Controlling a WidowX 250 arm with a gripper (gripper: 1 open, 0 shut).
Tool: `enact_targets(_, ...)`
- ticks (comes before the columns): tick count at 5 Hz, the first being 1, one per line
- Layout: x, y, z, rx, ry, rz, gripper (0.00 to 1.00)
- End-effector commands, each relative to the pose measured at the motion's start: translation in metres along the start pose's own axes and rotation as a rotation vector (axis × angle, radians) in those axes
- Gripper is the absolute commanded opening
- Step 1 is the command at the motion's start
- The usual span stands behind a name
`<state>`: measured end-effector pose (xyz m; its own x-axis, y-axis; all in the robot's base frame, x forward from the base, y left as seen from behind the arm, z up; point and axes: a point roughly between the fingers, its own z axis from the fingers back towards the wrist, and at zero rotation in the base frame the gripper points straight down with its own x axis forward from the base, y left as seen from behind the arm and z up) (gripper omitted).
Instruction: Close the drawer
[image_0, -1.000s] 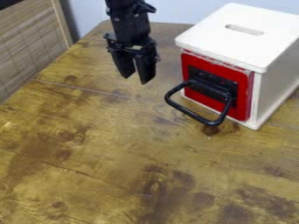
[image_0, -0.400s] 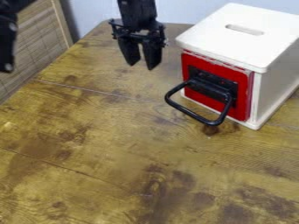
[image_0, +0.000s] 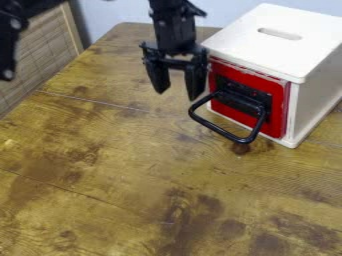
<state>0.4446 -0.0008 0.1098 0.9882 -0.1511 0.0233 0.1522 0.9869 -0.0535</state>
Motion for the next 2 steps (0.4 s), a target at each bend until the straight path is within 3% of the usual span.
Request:
enact_targets(1,-0.0156,-0.0097,0.0582,0.007,-0.142,-0.071,1.0)
enact_targets(2,-0.0203,-0.0095,0.0595,0.002,-0.157,-0.126,0.0)
